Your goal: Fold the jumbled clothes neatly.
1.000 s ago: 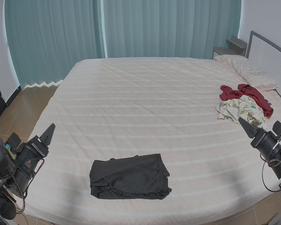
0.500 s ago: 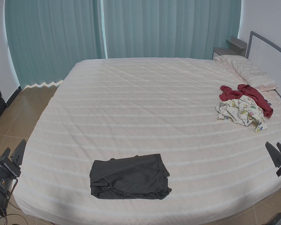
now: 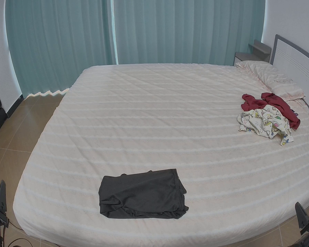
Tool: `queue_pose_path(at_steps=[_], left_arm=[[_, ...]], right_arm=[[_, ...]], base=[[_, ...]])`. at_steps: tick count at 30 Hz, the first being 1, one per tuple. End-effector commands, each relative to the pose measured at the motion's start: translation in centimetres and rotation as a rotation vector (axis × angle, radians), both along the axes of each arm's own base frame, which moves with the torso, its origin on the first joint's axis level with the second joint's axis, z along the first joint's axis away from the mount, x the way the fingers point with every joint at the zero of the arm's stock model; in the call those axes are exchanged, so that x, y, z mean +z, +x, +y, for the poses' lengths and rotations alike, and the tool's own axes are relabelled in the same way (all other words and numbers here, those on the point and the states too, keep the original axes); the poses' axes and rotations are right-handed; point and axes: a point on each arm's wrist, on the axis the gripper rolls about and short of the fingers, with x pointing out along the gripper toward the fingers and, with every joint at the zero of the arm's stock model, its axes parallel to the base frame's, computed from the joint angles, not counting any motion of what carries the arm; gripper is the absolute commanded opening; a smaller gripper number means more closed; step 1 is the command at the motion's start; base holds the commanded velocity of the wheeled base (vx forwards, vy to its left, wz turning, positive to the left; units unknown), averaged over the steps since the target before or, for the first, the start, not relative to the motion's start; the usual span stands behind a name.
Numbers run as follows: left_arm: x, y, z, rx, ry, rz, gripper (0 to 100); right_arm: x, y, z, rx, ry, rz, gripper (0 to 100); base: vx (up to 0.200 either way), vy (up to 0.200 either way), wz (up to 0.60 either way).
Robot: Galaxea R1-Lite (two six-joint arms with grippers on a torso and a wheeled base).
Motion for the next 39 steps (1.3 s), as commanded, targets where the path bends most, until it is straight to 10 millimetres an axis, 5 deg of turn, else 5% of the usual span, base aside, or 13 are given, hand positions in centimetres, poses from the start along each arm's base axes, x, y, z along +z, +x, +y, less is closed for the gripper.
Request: queue_pose_path(at_steps=[1,9,18,31,39], left_arm=[[-1.0,-2.7,0.2,0.095,0.07,-0.106,100],[-3.6,-2.7,-0.1,0.038,0.124,-0.059,100],[-3.8,-2.7,-0.3,-0.022,0.187,-0.03,100],[-4.4,-2.5,-1.1,-0.371,0.214,0.007,100],[-4.4,-2.6,-0.9,-0.322,0.245,0.019,100]], right_arm=[[-0.8,-1.4,0.0,-0.049,-0.037,-0.118,100],[-1.4,-1.3,0.1,-0.025,-0.198,-0.089,100],[-1.4,-1.3,0.2,0.025,-0.231,-0.094,100],[-1.4,-1.3,0.2,0.016,-0.195,-0.09,100],[-1.5,-1.3,0.2,0.018,-0.192,-0.089,100]], base=[[0.0,0.0,0.0],[0.0,0.0,0.0],[0.0,0.0,0.0],[0.0,0.0,0.0],[0.0,0.0,0.0]])
